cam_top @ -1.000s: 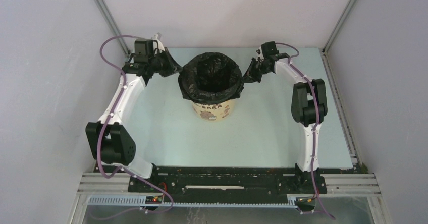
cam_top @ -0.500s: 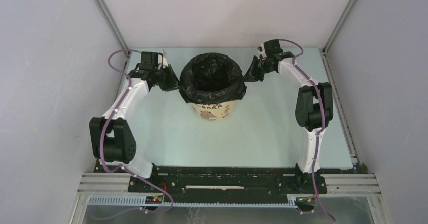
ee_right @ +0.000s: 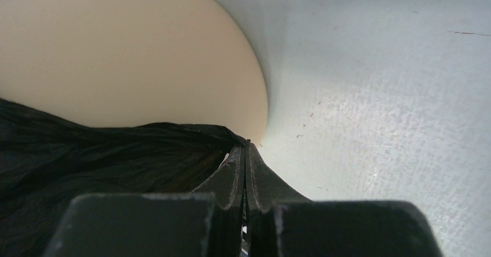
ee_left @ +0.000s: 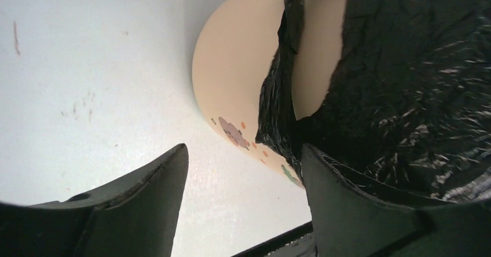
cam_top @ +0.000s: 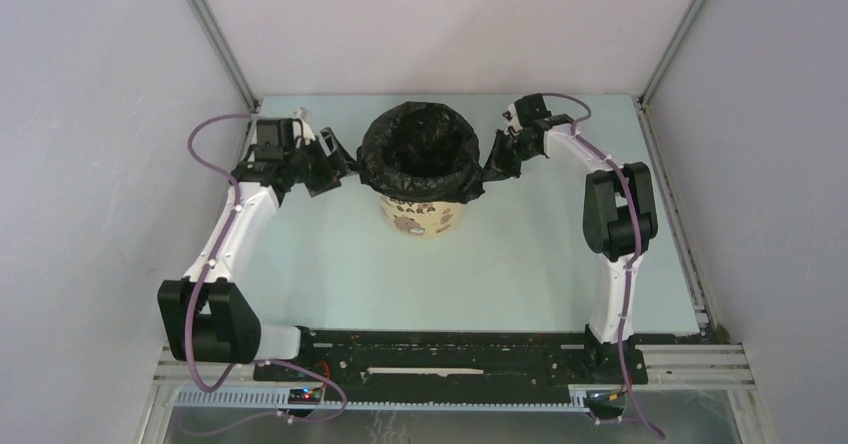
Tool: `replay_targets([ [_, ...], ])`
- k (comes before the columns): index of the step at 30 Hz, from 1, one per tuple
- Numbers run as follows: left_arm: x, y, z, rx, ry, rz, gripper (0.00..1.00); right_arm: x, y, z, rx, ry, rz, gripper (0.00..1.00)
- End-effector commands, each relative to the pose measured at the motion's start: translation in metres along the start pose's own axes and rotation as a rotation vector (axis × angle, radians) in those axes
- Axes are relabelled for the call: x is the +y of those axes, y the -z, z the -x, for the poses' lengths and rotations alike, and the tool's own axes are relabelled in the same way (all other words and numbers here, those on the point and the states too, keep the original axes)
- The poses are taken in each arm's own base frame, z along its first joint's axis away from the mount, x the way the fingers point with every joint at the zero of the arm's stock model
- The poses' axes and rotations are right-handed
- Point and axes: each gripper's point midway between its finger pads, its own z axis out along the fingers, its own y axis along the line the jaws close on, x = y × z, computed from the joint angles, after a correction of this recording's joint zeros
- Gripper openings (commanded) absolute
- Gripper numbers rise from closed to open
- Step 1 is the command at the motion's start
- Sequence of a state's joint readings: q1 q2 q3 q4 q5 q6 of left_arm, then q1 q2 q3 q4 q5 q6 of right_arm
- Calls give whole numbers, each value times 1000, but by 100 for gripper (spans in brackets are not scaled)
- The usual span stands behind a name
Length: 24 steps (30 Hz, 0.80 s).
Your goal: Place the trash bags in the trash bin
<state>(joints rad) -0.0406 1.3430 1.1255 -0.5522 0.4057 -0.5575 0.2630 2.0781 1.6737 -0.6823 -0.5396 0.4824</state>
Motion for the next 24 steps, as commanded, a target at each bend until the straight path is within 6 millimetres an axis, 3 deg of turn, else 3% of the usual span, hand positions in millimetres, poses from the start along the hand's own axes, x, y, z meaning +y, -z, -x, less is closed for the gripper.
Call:
replay_targets([
  [1,-7,-4,0,-20,62,-66,77,13,30,9,-38,81,-33,25],
  [8,-9,-25,3,20,167,-134,75,1,88,-4,-135,113,-83,55],
  [11,-14,-26,4,9,203,-171,76,-5,102,-14,-143,77,-59,58],
  [15,-12,-20,-4,13,225,-165,77,1,104,-28,-121,14,33,59],
  [19,-10,-5,-8,-10,228,-151,84,28,101,-37,-93,-77,200,62],
  [24,1,7,16,-86,288,-145,90,44,90,-43,-58,-140,306,65],
])
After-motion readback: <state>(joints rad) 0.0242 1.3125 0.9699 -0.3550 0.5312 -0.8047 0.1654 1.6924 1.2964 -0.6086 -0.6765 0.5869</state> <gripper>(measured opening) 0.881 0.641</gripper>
